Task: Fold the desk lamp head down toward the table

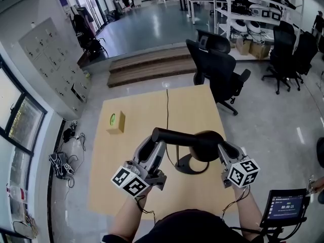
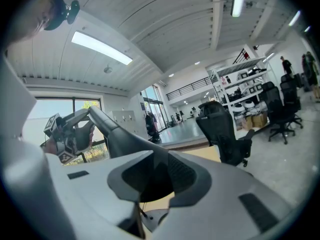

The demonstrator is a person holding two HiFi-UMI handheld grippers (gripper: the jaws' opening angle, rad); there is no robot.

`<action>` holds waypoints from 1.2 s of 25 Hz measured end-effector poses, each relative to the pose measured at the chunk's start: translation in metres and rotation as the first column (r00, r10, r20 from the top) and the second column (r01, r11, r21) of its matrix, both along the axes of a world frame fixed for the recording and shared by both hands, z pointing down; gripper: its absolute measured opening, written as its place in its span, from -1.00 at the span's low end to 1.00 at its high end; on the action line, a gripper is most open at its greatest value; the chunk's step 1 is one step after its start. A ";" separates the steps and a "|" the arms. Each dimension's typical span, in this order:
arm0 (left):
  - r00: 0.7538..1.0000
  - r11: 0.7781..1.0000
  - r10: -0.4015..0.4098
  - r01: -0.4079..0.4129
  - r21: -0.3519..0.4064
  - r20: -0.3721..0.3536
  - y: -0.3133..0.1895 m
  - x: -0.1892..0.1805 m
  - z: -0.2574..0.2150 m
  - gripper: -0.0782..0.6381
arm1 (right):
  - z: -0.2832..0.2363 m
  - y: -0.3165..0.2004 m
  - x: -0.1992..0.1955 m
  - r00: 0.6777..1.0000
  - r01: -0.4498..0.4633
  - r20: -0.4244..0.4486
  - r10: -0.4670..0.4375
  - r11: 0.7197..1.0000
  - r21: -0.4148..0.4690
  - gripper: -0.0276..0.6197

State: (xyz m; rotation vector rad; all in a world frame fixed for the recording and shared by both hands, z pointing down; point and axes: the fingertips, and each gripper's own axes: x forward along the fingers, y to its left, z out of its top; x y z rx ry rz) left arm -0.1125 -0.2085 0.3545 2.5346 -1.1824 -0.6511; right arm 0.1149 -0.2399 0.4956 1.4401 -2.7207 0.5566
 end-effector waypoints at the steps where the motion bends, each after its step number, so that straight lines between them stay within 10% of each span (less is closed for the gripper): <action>1: 1.000 1.000 0.001 -0.001 0.000 0.000 0.000 0.000 0.000 -0.29 | 0.001 0.000 -0.001 1.000 0.000 0.001 0.000 1.000 -0.002 -0.67; 30: 1.000 1.000 0.010 -0.010 0.009 -0.003 0.005 0.002 -0.014 -0.29 | 0.016 0.010 -0.020 0.999 0.030 0.017 -0.029 0.998 -0.048 -0.67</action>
